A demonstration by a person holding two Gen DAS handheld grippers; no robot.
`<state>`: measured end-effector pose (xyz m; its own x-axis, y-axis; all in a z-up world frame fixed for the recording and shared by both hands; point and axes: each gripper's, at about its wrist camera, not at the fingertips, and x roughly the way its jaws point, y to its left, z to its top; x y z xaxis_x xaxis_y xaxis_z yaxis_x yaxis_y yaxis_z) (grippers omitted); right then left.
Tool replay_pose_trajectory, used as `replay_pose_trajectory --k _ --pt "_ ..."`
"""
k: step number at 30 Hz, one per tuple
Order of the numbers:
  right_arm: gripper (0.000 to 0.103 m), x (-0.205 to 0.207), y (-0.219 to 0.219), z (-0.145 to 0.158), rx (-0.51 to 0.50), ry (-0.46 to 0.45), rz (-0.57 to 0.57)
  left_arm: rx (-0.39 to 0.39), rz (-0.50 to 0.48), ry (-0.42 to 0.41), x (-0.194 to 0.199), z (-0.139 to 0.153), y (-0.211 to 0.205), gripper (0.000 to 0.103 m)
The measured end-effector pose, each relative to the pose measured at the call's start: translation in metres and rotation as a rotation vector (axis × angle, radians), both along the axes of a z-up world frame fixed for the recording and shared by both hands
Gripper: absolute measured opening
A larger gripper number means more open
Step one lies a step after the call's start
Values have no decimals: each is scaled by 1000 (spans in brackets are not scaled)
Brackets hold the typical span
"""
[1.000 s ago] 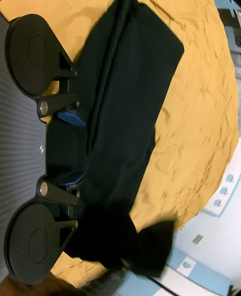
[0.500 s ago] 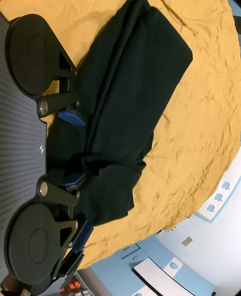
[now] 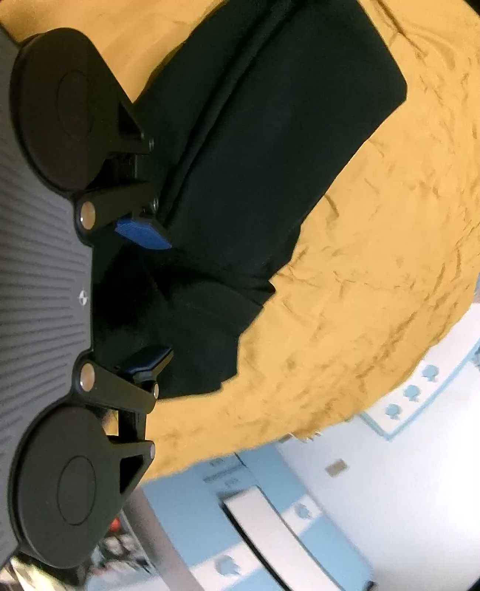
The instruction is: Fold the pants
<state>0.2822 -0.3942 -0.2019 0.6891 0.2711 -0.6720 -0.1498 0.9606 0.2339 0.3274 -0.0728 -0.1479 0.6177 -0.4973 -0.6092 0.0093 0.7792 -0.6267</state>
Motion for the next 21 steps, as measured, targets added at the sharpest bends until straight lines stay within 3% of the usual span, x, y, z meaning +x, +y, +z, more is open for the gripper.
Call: replay_pose_trajectory --k 2,3,6,11,12,15,16,17,18,21 --pt "42 5 6 -10 -49 137 83 12 3 6 1 -1 -3 71" --pt "41 1 10 -13 -109 161 150 27 -3 14 3 -2 -5 71" --pt "35 -9 8 -9 -135 197 199 41 -20 24 6 -4 -12 71" --pt "35 -11 -20 3 22 153 142 143 -48 40 15 -11 -33 70" --pt "35 -10 -24 6 53 132 130 140 -52 44 16 -13 -35 66" --pt "35 -9 -27 10 92 95 112 195 -52 32 13 -9 -40 22" --pt "35 -11 -26 10 84 88 115 189 -55 30 12 -8 -38 15" --pt "35 -12 -24 13 73 79 119 163 -56 31 11 -6 -34 13" --pt "35 -13 -23 15 61 63 121 137 -55 32 8 -4 -30 3" --pt "35 -16 -17 25 48 -19 137 60 -43 39 -1 2 -18 2"
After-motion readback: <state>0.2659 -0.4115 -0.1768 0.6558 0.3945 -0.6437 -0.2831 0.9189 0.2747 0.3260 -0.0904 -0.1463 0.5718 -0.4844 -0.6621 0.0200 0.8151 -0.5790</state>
